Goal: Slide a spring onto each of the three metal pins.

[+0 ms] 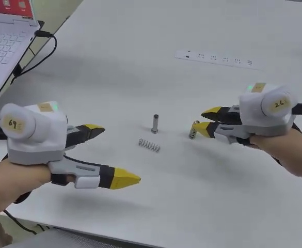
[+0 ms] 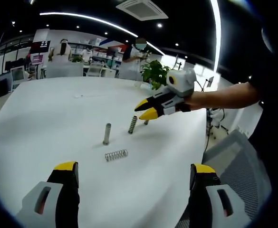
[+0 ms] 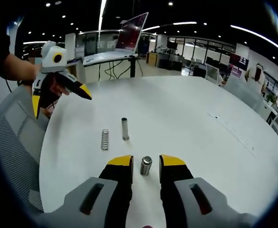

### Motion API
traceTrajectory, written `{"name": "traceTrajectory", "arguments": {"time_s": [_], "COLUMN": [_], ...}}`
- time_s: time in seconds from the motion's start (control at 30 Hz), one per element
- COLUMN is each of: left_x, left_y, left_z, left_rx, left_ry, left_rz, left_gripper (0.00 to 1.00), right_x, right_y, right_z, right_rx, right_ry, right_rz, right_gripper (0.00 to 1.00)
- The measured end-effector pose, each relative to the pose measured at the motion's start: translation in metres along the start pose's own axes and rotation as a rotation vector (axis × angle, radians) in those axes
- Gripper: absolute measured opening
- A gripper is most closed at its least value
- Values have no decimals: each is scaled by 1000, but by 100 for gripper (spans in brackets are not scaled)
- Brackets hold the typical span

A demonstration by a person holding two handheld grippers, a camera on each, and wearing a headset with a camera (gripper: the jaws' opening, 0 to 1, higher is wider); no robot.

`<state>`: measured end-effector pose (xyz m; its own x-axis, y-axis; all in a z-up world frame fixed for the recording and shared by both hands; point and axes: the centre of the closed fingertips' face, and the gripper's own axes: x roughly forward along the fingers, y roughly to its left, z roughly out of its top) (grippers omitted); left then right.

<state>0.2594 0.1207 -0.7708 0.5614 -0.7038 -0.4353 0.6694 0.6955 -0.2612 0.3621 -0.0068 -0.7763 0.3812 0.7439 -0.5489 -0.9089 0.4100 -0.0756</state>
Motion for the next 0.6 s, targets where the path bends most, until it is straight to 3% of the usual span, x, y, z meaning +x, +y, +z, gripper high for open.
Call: {"name": "traceTrajectory", "arguments": {"time_s": [0.33,0.6], "left_x": [1,2], "left_y": [0,-3], "left_z": [2,4], "left_rx": [14,14], "left_ry": [-4,-10], "left_rz": [4,-5], "left_gripper": [95,95], "right_x": [-25,-30], "right_y": [17,27], "right_z": [-10,-31], "right_rx": [71,106], "right_ry": [-51,-22], "right_rz": [7,14], "right_gripper": [27,28]}}
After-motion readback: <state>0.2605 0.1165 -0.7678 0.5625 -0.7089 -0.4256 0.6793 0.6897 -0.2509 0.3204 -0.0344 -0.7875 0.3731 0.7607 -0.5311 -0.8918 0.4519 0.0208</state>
